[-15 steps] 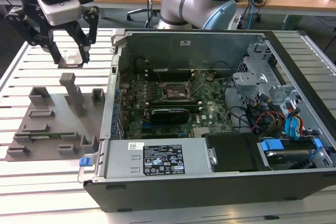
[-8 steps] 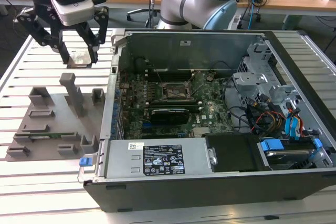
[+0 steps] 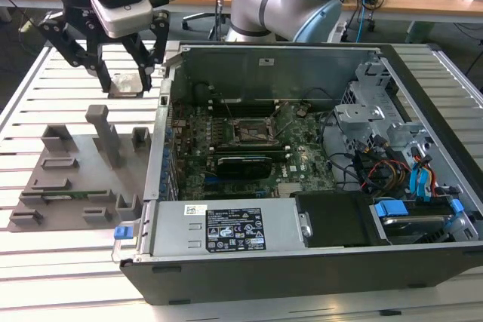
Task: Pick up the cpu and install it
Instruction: 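Pick up the cpu and move it towards the insertion slot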
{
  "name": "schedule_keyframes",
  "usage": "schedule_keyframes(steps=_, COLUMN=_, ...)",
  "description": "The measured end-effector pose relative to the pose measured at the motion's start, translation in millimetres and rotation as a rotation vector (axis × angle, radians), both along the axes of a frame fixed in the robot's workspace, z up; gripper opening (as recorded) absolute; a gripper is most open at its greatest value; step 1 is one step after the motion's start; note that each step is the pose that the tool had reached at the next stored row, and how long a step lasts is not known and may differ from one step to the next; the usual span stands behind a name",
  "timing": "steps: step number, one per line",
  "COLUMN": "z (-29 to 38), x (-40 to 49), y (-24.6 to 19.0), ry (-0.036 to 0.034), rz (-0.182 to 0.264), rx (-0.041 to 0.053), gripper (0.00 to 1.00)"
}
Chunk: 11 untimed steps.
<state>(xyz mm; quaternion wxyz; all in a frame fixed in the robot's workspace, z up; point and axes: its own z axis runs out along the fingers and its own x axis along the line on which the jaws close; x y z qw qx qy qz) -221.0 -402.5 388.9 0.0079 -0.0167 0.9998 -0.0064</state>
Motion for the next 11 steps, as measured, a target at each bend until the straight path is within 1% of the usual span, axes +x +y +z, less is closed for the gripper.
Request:
schedule_keyframes(steps=2, z=-0.3, x=6.1, y=0.0, ry=0.0001, rz=0.0, rx=0.0, gripper=0.55)
schedule_keyframes(steps=5, z=-1.1, x=17.5, y=0.2, ry=0.0004, rz=0.0, rx=0.0001, gripper=0.55)
schedule_keyframes(steps=8, z=-2.4, x=22.5, y=0.5, ry=0.0007, rz=0.0, rx=0.0, gripper=0.55)
schedule_keyframes(steps=9, z=-3.5, x=23.9, y=0.7, ry=0.001, rz=0.0, rx=0.0, gripper=0.55)
schedule_keyframes(steps=11, z=-9.2, x=28.5, y=1.9, ry=0.0027, rz=0.0, rx=0.0001, gripper=0.55)
